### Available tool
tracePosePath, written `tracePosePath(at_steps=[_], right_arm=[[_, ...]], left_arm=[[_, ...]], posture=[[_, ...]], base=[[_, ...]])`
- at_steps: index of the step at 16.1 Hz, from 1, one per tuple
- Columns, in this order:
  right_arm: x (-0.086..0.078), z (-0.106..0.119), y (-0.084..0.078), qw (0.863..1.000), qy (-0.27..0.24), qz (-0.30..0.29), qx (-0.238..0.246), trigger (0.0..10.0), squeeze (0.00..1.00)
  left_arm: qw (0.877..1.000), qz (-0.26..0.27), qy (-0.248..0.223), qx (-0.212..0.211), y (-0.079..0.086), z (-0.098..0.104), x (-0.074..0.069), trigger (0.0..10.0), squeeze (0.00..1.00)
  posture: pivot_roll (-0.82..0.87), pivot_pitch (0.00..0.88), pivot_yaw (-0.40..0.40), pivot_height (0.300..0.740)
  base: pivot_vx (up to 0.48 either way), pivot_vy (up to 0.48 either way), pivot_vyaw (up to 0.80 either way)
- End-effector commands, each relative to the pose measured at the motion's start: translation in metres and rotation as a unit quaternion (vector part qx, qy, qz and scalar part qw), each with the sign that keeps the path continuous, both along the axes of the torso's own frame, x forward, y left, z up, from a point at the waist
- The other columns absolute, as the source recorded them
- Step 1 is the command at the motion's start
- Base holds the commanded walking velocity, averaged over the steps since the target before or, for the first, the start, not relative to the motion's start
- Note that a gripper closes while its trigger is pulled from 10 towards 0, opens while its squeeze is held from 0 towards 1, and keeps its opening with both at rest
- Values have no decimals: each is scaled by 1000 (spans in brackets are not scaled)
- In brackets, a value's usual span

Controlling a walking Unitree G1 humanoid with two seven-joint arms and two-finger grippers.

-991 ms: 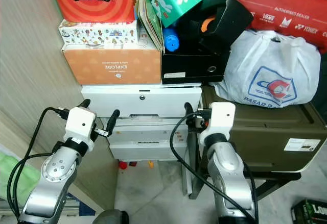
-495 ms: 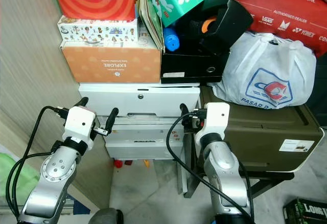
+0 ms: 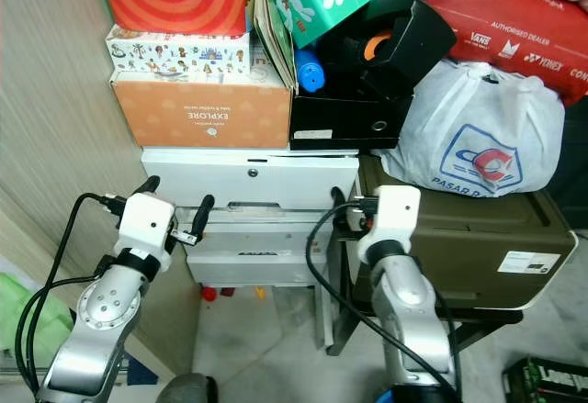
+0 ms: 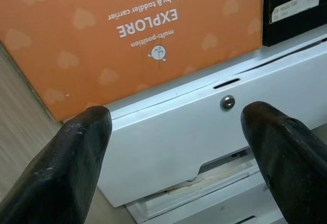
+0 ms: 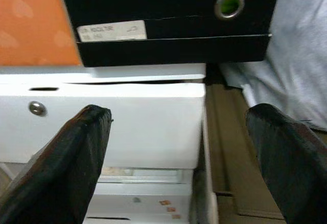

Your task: Clean up the room

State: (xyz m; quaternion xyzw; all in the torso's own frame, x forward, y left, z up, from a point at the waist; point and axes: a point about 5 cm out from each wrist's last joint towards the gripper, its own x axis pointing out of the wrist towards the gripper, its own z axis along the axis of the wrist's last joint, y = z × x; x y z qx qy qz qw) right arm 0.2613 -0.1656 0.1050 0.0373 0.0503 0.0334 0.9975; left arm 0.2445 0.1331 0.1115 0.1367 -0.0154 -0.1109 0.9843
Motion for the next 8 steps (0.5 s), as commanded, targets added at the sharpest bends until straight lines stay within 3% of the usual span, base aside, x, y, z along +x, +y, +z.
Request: tracePosePath(at_steps=[1, 3, 8], right_arm=[[2, 9, -4, 1000, -13, -6, -6, 10000, 0], [-8, 11, -8, 999, -16, -25, -12, 10000, 0], [-21, 3, -6, 999, -1, -43, -4, 10000, 0]], left_arm=[[1000, 6, -7, -2, -1, 5, 1, 10000, 0], [1000, -14, 18, -5, -3, -4, -6, 10000, 0], [999, -29, 31, -3, -1, -4, -3, 10000, 0]], posture=[[-2, 0, -57, 740], [-28, 0, -15, 740], [-47, 0, 27, 740]], base=[[0, 0, 0], [0, 0, 259], [0, 0, 774]])
